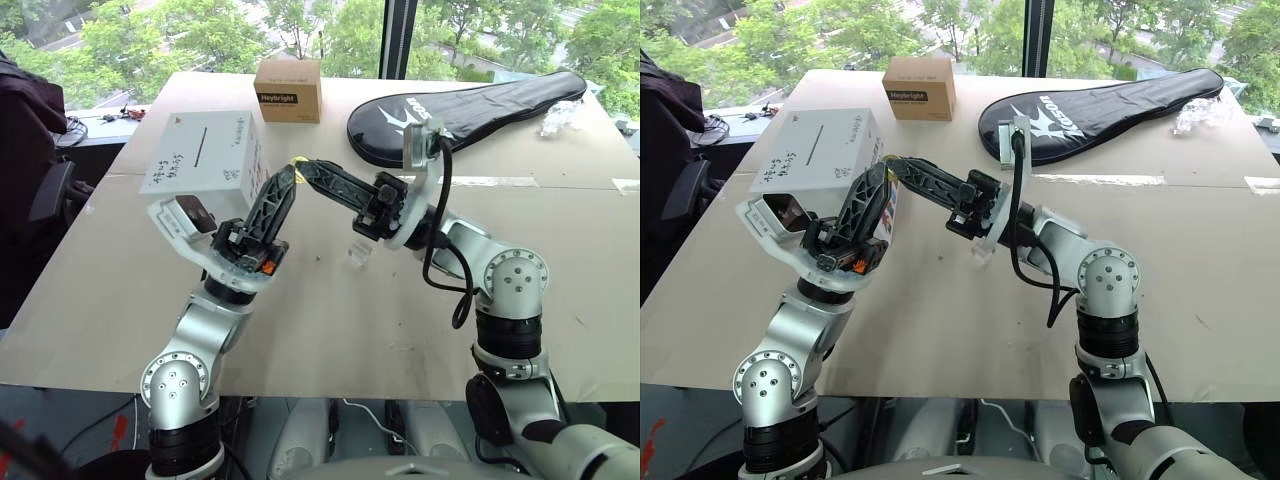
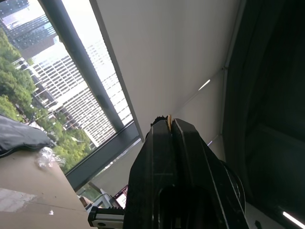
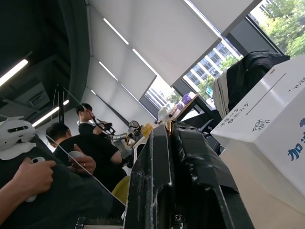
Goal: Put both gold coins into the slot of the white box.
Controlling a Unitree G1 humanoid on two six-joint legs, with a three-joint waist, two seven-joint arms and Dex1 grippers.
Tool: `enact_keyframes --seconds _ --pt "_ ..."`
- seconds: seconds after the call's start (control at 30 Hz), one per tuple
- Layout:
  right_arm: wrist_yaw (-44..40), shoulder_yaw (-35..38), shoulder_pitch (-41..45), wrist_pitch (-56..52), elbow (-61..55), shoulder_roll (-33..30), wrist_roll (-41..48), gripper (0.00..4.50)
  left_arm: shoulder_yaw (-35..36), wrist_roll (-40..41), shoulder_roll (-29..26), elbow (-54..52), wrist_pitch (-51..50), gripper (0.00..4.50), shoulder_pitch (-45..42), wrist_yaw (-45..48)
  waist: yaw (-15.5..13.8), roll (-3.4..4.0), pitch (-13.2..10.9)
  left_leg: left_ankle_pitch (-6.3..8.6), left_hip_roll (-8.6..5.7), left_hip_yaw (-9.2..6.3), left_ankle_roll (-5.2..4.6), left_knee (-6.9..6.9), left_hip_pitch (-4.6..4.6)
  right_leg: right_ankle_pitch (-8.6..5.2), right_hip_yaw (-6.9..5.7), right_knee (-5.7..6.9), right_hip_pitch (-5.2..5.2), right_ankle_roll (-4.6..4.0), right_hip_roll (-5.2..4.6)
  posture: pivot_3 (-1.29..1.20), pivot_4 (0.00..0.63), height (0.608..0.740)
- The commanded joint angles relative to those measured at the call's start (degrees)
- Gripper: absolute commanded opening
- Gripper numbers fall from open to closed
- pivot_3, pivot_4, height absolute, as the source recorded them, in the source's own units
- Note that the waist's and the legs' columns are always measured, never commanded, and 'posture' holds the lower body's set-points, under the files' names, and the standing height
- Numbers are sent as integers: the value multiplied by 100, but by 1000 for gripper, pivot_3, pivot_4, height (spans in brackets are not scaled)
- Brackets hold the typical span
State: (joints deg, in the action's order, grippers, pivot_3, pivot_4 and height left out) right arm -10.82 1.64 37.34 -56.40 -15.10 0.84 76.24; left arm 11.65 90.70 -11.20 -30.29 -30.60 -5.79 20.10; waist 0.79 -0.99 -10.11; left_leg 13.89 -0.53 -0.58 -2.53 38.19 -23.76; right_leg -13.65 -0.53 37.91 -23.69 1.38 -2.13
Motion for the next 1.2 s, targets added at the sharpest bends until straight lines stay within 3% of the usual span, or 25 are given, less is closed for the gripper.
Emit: enact_keyframes --seconds 0.03,0.73,0.83,0.9,1.13,1.2 --pt "-141 -361 179 -264 -152 26 267 0 -284 23 -64 -251 -141 85 -100 29 -1 0 0 0 0 0 0 0 0 0 0 0 0 0 0 0 150 740" --pt "-175 -422 193 -250 -152 -29 303 0 -373 27 -102 -118 -207 85 -142 101 -1 1 -1 0 2 1 0 -1 -1 -1 1 -4 0 0 0 0 150 740" --pt "-176 -418 182 -245 -166 -38 299 0 -336 16 -84 -103 -156 856 -142 63 -1 1 -1 0 2 1 0 -1 -1 -1 1 -4 0 0 -1 0 150 740" --pt "-182 -418 178 -240 -172 -48 304 0 -294 -101 -36 -36 -57 1757 -179 -76 -1 1 -1 0 2 1 0 -1 -1 -1 1 -4 0 0 -1 0 150 740" --pt "-189 -415 185 -222 -167 -81 307 0 -304 -43 -20 -78 -88 1757 -161 34 -1 1 -1 1 3 1 -1 -2 -3 -1 1 -7 -1 0 -1 0 150 740" --pt "-194 -416 197 -219 -150 -81 296 0 -309 -31 -25 -102 -96 1283 -150 72 -1 1 -1 1 3 0 -1 -3 -3 -1 0 -7 -1 0 -1 0 150 740"
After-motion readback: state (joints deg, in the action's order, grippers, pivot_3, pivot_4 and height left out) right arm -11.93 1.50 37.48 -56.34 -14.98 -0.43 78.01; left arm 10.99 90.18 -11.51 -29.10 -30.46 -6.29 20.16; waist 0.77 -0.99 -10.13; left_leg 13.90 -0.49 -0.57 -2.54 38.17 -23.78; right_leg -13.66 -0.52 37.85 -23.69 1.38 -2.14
